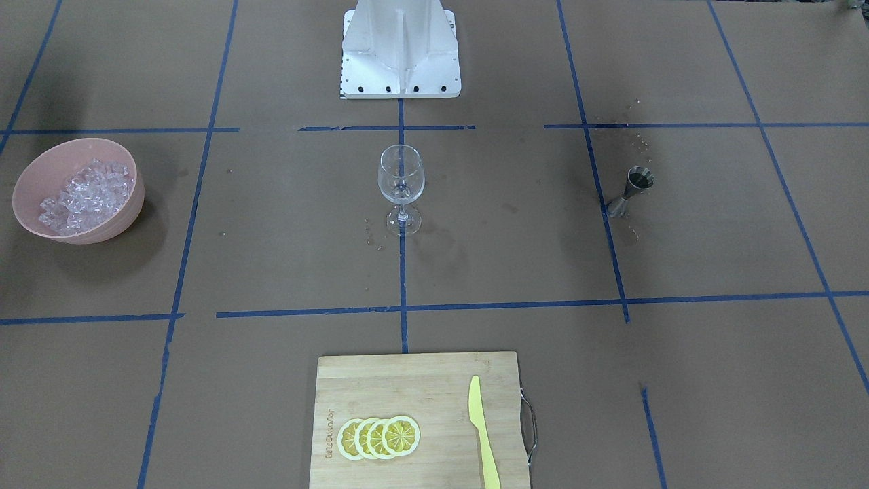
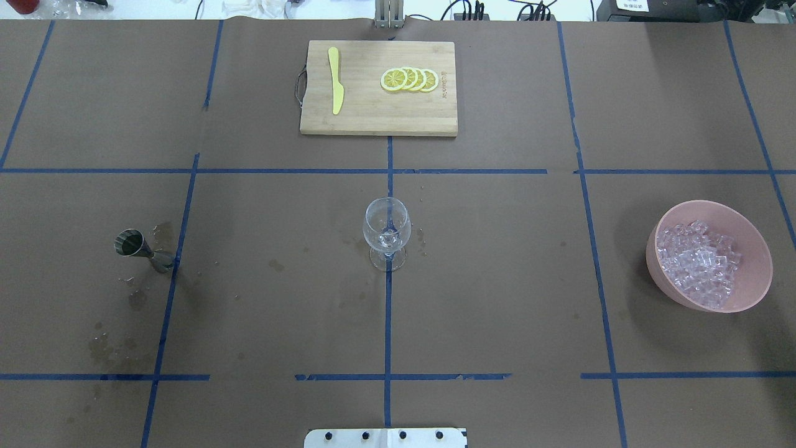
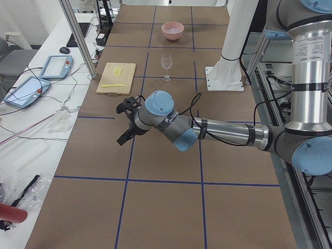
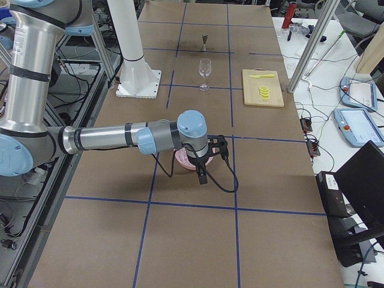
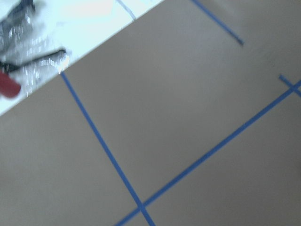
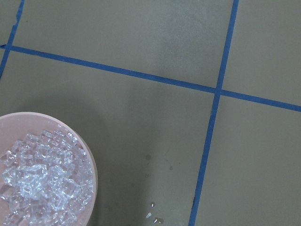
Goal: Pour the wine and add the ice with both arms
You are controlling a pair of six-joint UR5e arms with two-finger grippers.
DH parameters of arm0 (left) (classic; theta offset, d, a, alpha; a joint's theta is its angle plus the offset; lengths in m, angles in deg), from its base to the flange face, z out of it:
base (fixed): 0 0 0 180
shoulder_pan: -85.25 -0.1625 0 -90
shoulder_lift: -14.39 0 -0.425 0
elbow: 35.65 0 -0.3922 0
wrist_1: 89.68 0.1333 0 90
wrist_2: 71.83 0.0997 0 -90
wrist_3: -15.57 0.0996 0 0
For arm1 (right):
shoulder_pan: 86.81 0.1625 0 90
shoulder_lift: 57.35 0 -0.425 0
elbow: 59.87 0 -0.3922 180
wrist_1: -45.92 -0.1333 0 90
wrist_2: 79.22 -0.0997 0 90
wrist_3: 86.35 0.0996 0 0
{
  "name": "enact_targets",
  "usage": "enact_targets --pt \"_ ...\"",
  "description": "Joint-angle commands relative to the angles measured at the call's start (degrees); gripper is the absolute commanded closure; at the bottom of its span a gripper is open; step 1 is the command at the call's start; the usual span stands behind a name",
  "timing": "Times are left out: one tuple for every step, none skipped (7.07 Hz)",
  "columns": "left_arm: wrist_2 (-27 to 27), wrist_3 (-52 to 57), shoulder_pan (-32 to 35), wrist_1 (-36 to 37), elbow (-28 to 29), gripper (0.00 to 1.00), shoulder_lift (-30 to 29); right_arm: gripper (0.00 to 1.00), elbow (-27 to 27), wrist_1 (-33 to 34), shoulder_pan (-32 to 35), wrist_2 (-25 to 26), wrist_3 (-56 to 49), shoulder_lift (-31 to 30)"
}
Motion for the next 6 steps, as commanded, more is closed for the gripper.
enact_targets --pt "2.0 -16.5 -7.3 -20.9 0.4 0.0 2.4 0.0 0.3 -0.1 0.0 0.0 0.2 0.7" --pt "8.1 -22.1 -11.9 -25.2 -0.4 0.0 3.2 0.0 0.6 -0.2 0.0 0.1 1.4 0.7" --pt "16.3 -28.2 -18.5 -30.7 -0.8 0.0 5.1 0.0 0.7 -0.3 0.0 0.2 1.4 0.7" --pt "26.7 -32.9 -26.5 -35.5 -1.6 0.0 7.0 0.0 0.7 -0.2 0.1 0.2 1.4 0.5" --pt "35.7 -37.8 -34.4 -37.0 -3.4 0.0 8.0 0.0 0.7 -0.2 0.1 0.2 1.5 0.3" --pt "43.0 -41.5 -40.0 -38.2 -3.8 0.0 8.8 0.0 0.7 -0.2 0.1 0.2 1.5 0.3"
